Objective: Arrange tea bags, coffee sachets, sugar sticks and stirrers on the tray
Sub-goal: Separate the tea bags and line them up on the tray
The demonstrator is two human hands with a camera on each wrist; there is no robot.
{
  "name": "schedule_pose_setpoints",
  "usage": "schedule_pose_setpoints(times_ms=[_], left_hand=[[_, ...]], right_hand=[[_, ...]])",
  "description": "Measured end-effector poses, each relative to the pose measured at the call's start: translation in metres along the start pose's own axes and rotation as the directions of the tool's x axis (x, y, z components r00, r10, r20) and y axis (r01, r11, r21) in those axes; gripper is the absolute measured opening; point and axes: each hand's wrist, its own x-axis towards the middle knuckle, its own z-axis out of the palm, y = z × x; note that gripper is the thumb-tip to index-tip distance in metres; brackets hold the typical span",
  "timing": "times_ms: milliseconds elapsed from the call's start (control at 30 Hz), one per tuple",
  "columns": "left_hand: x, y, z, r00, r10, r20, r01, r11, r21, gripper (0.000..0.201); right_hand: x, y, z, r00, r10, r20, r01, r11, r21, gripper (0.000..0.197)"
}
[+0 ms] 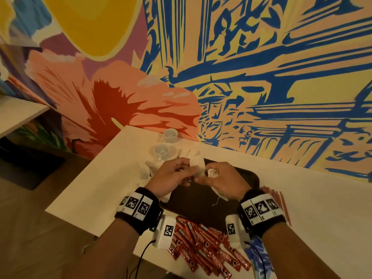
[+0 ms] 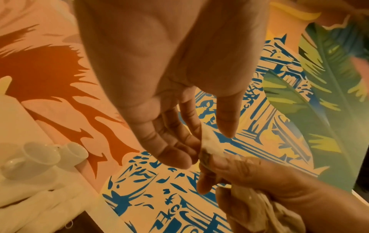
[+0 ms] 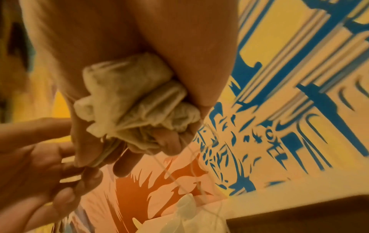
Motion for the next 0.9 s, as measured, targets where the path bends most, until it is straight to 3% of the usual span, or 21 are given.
schedule_pose_setpoints(times_ms=[67,233,367,633,767,900], left_hand=[[0.006,0.001,-0.007,0.999,0.017,0.038,-0.021,0.993,0.118,0.024],[0.022,0.007,-0.031,0.992,0.071,0.108,-0.100,0.951,0.292,0.015],[0.032,0.009,-0.050,0.985,0.070,0.158,-0.118,0.940,0.321,0.014],[0.060,0.002,-0.077,0.970,0.001,0.243,-0.094,0.923,0.373,0.015],[0.083,-0.006,-0.087,0.977,0.042,0.208,-0.127,0.902,0.413,0.013],[0.116,-0.025,-0.100,0.985,0.109,0.135,-0.162,0.860,0.484,0.011]], right_hand=[[0.007,-0.006,0.000,1.000,-0.002,0.006,0.003,0.991,-0.131,0.008],[0.023,-0.012,0.006,1.000,0.009,-0.001,-0.009,0.952,-0.307,0.020],[0.035,-0.006,0.011,0.998,0.018,0.065,-0.007,0.987,-0.161,0.034],[0.055,0.008,0.027,0.996,0.083,0.035,-0.081,0.995,-0.059,0.027],[0.059,0.021,0.026,0.973,0.215,-0.085,-0.219,0.975,-0.042,0.045],[0.064,0.029,0.022,0.920,0.347,-0.184,-0.353,0.936,0.000,0.029]])
